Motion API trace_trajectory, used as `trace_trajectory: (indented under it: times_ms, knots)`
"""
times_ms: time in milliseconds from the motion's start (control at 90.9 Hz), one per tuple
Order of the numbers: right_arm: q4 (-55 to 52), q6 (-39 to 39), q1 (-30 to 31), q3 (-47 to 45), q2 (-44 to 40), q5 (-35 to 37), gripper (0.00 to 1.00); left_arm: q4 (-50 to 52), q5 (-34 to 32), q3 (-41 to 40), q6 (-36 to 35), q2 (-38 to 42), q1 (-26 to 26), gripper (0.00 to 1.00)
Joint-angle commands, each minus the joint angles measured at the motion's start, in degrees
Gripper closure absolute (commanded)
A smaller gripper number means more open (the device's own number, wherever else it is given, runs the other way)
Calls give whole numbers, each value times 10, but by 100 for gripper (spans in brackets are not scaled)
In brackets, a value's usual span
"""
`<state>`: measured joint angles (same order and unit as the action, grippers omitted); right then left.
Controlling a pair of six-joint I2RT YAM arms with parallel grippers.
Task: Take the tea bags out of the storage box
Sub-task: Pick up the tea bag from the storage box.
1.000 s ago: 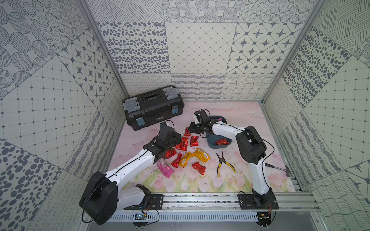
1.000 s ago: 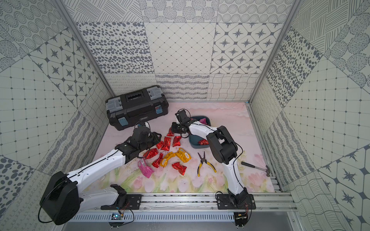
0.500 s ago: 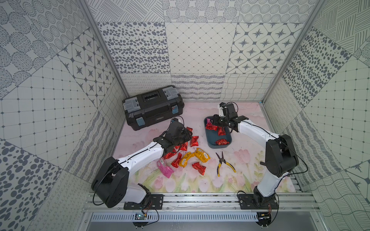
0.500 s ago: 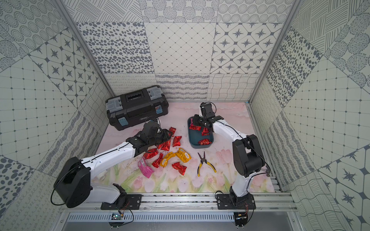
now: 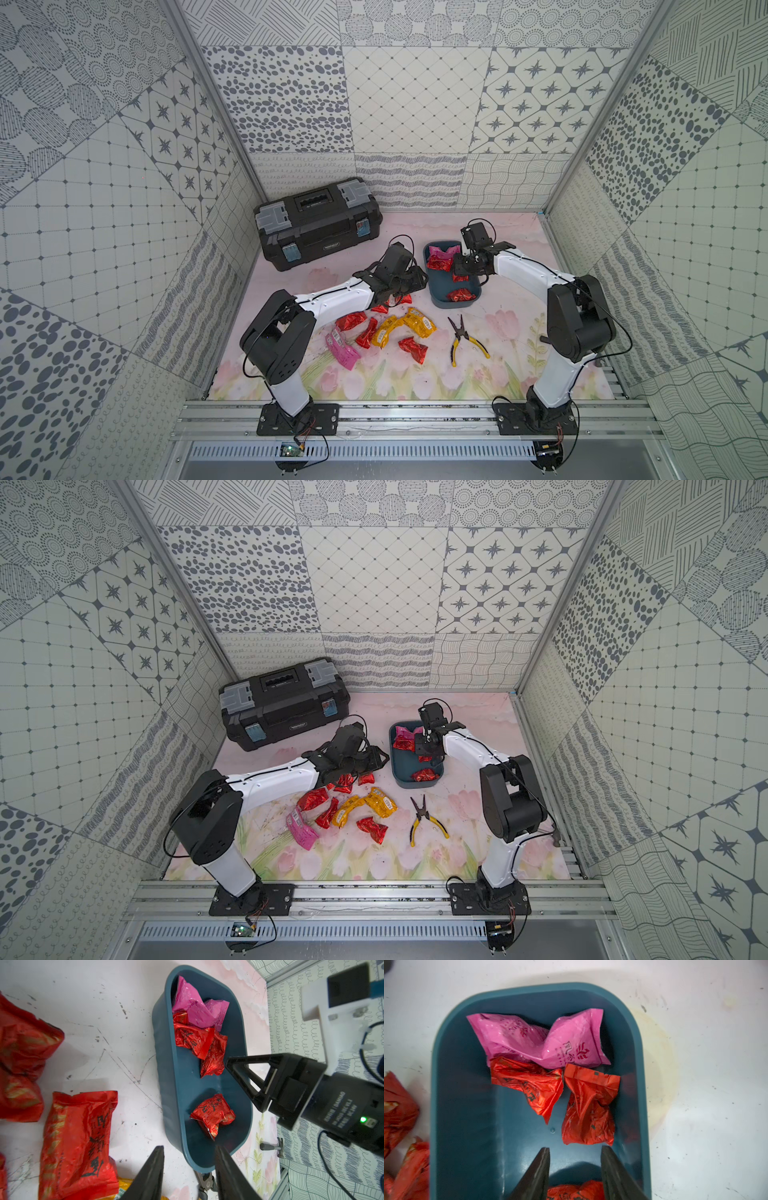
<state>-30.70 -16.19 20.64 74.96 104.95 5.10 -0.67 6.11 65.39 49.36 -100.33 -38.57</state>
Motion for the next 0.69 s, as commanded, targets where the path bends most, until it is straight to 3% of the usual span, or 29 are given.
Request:
trace_trajectory:
  times_ms: [0,264,550,682]
  knots:
    - [1,14,2,32,27,17,55,-18,18,18,-2,-29,-6,56]
    - [2,9,2,73,76,32,61,-29,31,22,-1,-52,-7,56]
    - [3,3,3,70,77,34,89,-14,31,38,-10,-64,-7,54]
    - [3,2,2,66,78,46,87,-11,34,49,-11,-72,-7,52]
